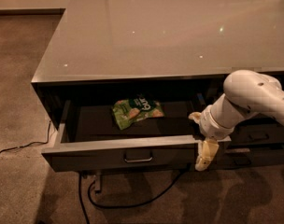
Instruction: Open top drawer
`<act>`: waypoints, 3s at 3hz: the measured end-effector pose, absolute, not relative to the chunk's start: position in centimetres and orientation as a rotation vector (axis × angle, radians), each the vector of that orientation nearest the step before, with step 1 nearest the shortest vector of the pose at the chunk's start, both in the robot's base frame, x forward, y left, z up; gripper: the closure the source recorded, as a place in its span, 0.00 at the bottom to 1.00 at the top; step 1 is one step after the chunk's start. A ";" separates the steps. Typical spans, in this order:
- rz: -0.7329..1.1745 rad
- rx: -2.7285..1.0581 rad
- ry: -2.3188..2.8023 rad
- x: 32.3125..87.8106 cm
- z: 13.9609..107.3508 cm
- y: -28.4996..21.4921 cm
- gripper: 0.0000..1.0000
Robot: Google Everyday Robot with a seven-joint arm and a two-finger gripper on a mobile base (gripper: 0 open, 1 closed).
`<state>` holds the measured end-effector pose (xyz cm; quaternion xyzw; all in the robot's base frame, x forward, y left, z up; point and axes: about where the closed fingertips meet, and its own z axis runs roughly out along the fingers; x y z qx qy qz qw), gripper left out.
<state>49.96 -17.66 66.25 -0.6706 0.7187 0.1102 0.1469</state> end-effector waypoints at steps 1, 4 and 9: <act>0.314 -1.919 2.095 48.8 65.9 -18.6 0.00; 0.318 -1.923 2.154 45.2 64.7 -20.0 0.42; 0.294 -1.868 2.306 40.4 64.3 -22.7 0.80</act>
Offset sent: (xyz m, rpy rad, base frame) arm -0.0368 -0.0269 -0.0110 -0.0246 0.0389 -0.0528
